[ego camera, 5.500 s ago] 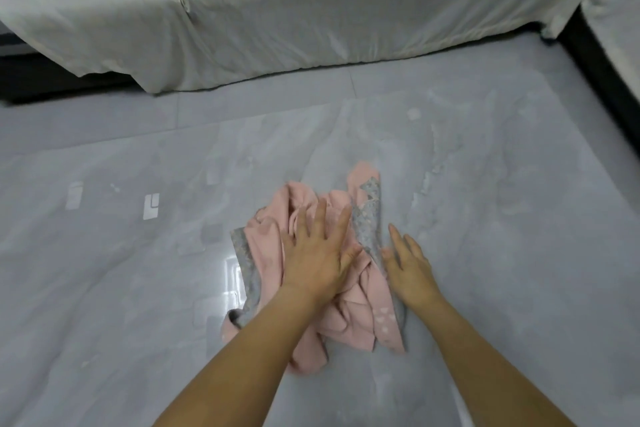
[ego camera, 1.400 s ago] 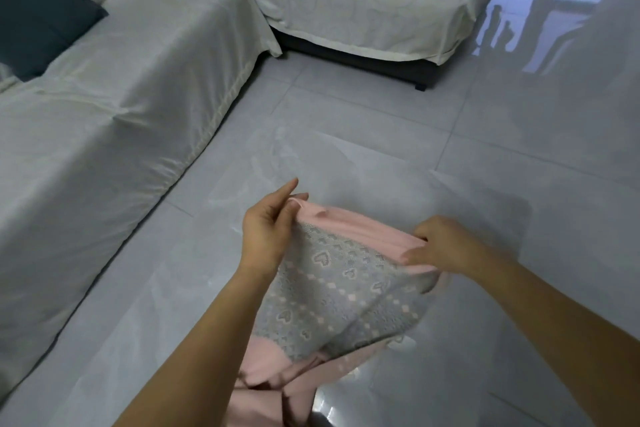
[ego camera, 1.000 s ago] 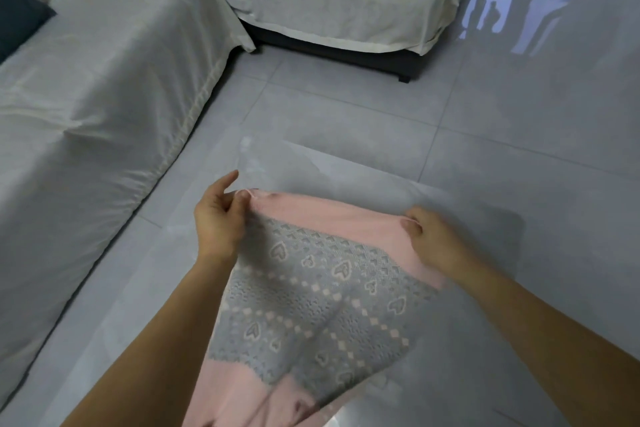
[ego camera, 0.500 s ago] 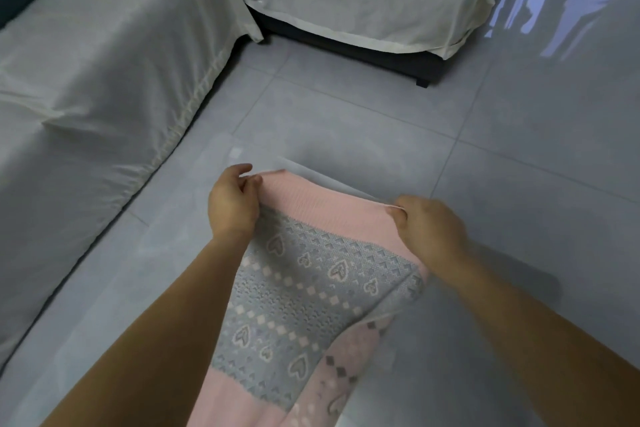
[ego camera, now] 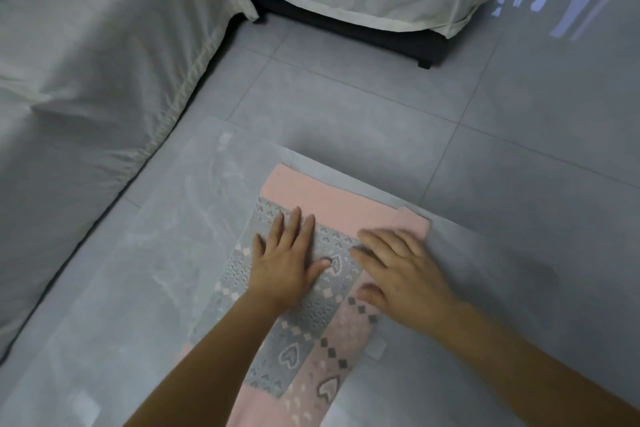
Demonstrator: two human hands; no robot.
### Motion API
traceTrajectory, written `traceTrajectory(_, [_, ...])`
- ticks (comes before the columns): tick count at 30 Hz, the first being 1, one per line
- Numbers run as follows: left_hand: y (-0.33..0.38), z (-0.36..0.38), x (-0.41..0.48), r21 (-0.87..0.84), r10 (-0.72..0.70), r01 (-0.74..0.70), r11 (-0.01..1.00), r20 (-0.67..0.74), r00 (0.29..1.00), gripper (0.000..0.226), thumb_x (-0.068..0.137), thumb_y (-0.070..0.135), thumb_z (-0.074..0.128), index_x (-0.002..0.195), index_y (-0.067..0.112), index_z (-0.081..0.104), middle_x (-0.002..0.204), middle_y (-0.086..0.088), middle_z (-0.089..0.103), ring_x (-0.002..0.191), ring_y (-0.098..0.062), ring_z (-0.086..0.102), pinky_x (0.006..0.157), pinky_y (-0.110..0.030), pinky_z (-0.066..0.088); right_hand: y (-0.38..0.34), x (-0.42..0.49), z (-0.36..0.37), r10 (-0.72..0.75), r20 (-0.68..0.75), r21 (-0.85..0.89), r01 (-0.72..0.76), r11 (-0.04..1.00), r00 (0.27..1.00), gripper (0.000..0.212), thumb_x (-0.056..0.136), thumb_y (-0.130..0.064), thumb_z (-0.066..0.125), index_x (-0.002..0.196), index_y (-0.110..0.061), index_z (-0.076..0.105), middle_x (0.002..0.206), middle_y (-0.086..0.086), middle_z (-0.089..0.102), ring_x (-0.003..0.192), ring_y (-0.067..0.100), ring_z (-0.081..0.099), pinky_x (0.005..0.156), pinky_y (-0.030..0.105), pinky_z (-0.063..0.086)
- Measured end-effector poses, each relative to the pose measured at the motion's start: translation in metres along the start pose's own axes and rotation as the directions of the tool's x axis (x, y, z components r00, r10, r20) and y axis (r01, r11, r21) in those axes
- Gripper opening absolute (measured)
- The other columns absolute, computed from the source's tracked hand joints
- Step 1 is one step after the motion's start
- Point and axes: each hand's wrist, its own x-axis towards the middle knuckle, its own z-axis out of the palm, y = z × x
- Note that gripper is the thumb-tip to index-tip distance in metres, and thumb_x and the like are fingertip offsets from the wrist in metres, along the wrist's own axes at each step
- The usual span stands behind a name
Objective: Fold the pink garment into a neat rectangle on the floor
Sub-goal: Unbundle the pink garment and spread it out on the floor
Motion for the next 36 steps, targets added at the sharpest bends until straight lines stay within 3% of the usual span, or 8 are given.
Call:
traceTrajectory(3, [0.000,0.004,0.003,0.032,-0.033,0.032,0.999,0.052,0.998,0.078,0.078,0.074,0.006,0.138,0.036,-0.026,0.146,0.010,-0.032,0.141,-0.022,-0.019,0.112,-0.057,0.005,0.012,-0.012,0.013,0.009,0.105,-0.014,-0.008,1.000,0.994,0.063,0.082,-0.060,0.038,0.136,-0.028,0.046,0.147,0.000,0.041,0.135,0.020,0.036,0.108,0.041,0.023])
traceTrajectory(6, [0.002,0.001,0.003,-0.006,-0.056,0.057,0.998,0.077,0.995,0.078,0.081,0.073,0.011,0.142,0.036,-0.021,0.152,0.007,-0.026,0.142,-0.023,-0.018,0.113,-0.058,0.006,0.010,-0.010,0.012,0.022,0.137,-0.030,-0.018,0.999,0.990,0.063,0.082,-0.058,0.036,0.136,-0.028,0.045,0.146,0.002,0.043,0.134,0.021,0.034,0.108,0.044,0.022])
traceTrajectory(9, [0.005,0.002,-0.019,-0.084,-0.062,0.067,0.994,0.062,0.996,0.075,0.084,0.071,0.015,0.143,0.037,-0.018,0.155,0.004,-0.019,0.143,-0.023,-0.016,0.113,-0.056,0.005,0.003,-0.007,0.006,-0.064,0.137,-0.049,0.072,0.996,0.988,0.058,0.077,-0.056,0.042,0.124,-0.026,0.057,0.136,0.004,0.055,0.124,0.025,0.049,0.106,0.049,0.024])
traceTrajectory(14, [-0.010,0.029,-0.102,-0.209,-0.074,0.076,0.975,0.016,0.997,0.069,0.087,0.064,0.008,0.147,0.034,-0.005,0.156,0.008,-0.010,0.143,-0.015,-0.010,0.117,-0.046,0.009,-0.021,-0.006,-0.001,-0.222,0.117,-0.032,0.227,0.973,0.968,0.054,0.056,-0.049,0.079,0.104,-0.026,0.068,0.102,-0.001,0.065,0.097,0.025,0.060,0.106,0.052,0.020])
traceTrajectory(23, [-0.019,0.085,-0.250,-0.294,-0.216,0.217,0.931,0.035,0.976,0.067,0.091,0.059,0.018,0.147,0.021,0.021,0.153,0.002,0.024,0.140,-0.016,0.025,0.109,-0.041,0.033,-0.124,-0.014,0.015,-0.457,0.319,0.022,0.476,0.879,0.830,0.051,0.052,-0.056,0.078,0.092,-0.026,0.069,0.084,-0.003,0.062,0.088,0.024,0.061,0.109,0.054,0.022])
traceTrajectory(28, [-0.009,0.088,-0.269,-0.212,-0.202,0.178,0.961,-0.097,0.975,0.050,0.084,0.049,0.042,0.121,0.019,0.057,0.114,0.003,0.065,0.098,-0.017,0.062,0.077,-0.028,0.054,-0.152,-0.032,0.029,-0.506,0.338,0.063,0.518,0.853,0.793,0.042,0.052,-0.059,0.076,0.072,-0.023,0.065,0.076,-0.005,0.058,0.085,0.021,0.061,0.099,0.038,0.025])
traceTrajectory(32, [-0.012,0.084,-0.264,-0.170,-0.286,0.267,0.949,-0.098,0.953,0.041,0.073,0.053,0.044,0.092,0.022,0.062,0.081,0.005,0.066,0.068,-0.018,0.063,0.059,-0.029,0.048,-0.140,-0.046,0.028,-0.597,0.191,0.080,0.594,0.801,0.779,0.034,0.065,-0.049,0.072,0.077,-0.021,0.058,0.079,-0.007,0.058,0.079,0.018,0.058,0.101,0.041,0.029])
traceTrajectory(36, [-0.012,0.088,-0.273,-0.128,-0.191,0.174,0.976,-0.138,0.972,0.026,0.069,0.048,0.061,0.079,0.025,0.067,0.067,0.006,0.063,0.059,-0.016,0.062,0.054,-0.026,0.046,-0.123,-0.063,0.021,-0.629,0.031,0.034,0.628,0.777,0.777,0.017,0.077,-0.029,0.068,0.071,-0.020,0.054,0.061,-0.006,0.053,0.061,0.016,0.054,0.106,0.049,0.033])
